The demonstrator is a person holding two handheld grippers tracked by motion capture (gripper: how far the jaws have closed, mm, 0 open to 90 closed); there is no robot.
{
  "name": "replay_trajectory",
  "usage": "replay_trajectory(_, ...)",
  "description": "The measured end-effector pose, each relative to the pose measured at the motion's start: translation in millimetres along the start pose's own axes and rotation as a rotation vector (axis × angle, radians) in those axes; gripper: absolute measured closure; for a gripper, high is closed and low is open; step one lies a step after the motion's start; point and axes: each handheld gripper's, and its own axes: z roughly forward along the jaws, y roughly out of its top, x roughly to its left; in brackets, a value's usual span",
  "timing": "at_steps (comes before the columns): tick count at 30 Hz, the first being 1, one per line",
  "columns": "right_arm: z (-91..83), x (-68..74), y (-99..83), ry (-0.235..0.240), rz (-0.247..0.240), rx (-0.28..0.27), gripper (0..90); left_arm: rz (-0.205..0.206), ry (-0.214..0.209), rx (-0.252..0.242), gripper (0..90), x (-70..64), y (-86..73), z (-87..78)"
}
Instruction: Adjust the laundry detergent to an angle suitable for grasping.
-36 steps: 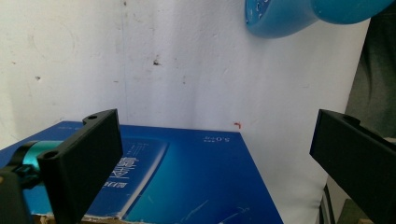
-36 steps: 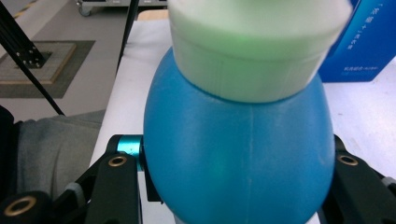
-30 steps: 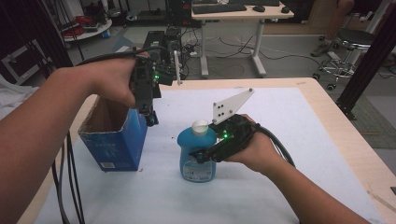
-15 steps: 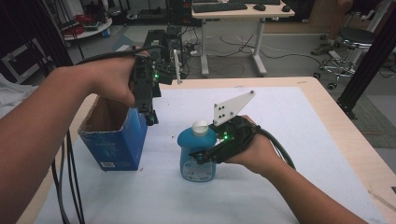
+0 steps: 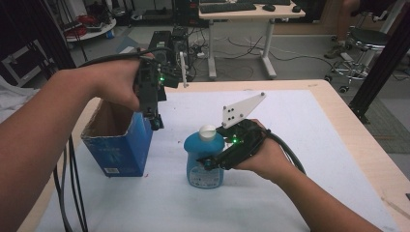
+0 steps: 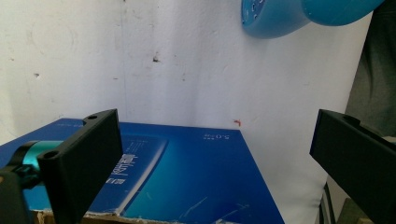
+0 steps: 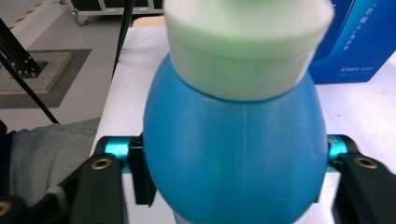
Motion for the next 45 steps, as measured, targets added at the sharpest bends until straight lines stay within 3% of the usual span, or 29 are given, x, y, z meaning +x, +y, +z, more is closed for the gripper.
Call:
replay_trajectory(15, -6.8, 2.2, -0.7, 0.009, 0.004, -0.013, 34.2, -0.008, 0.001, -0.004, 2.4, -0.8, -1.0, -0.1)
replay_trajectory(45, -26.0, 2.2, -4.7, -0.019, 0.025, 0.012, 22.5, -0.006, 0.002, -0.001, 2.4, 0.2, 0.2, -0.8)
